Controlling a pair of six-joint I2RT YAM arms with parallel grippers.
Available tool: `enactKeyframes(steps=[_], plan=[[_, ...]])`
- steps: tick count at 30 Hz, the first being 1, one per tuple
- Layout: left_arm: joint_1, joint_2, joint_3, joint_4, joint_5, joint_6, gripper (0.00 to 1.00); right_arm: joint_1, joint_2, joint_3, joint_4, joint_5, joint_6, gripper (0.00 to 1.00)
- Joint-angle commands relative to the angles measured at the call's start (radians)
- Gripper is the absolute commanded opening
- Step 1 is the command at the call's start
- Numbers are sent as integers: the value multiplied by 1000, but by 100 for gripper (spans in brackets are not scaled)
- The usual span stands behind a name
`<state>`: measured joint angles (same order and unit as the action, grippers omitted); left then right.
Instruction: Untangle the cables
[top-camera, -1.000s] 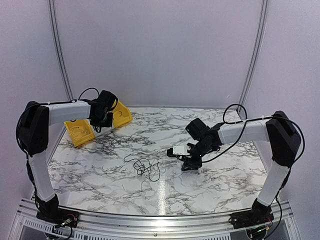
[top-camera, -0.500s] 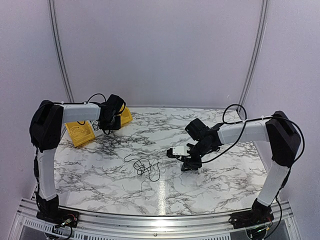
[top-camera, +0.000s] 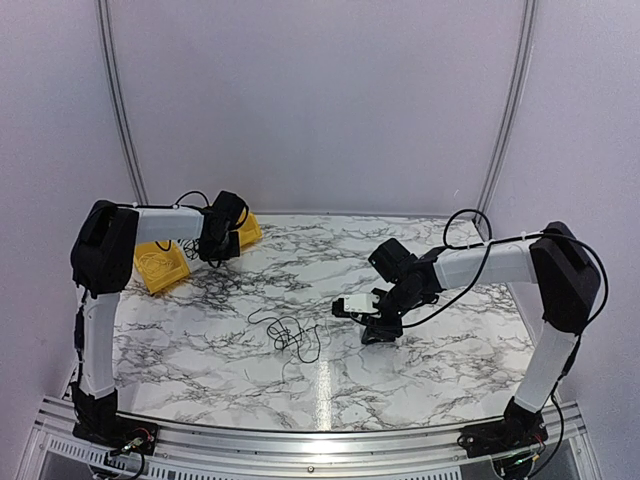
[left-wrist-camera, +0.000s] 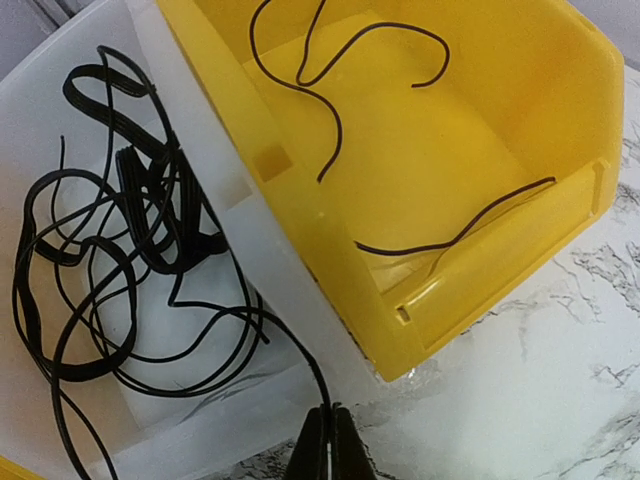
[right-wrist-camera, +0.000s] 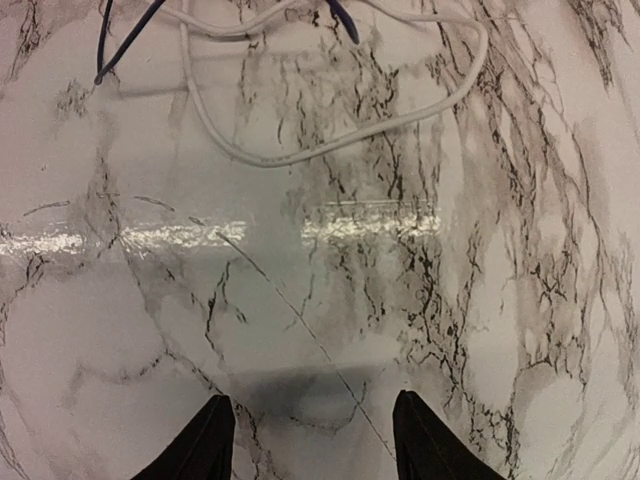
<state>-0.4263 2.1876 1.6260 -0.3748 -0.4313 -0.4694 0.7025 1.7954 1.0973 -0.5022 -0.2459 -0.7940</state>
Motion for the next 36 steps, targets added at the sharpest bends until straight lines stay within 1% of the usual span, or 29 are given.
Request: enactKeyframes(steps=[1,8,15,19,29,36], plan=[[6,-20,25,-10,-6,29,0,7,16,38,-8,-10,2,55],[26,-148,-16,-7,-55,102,0,6,21,36,-6,-4,1,55],[95,-210,-65,50,-35,139,0,7,29,38,-6,0,2,55],[123,-177,-61,78,-18,143,0,7,38,41,-9,0,2,55],[152,-60,-36,78,52,142,0,6,39,41,-13,0,2,55],[165,-42,-33,78,64,144,0,7,39,40,-15,0,1,55]])
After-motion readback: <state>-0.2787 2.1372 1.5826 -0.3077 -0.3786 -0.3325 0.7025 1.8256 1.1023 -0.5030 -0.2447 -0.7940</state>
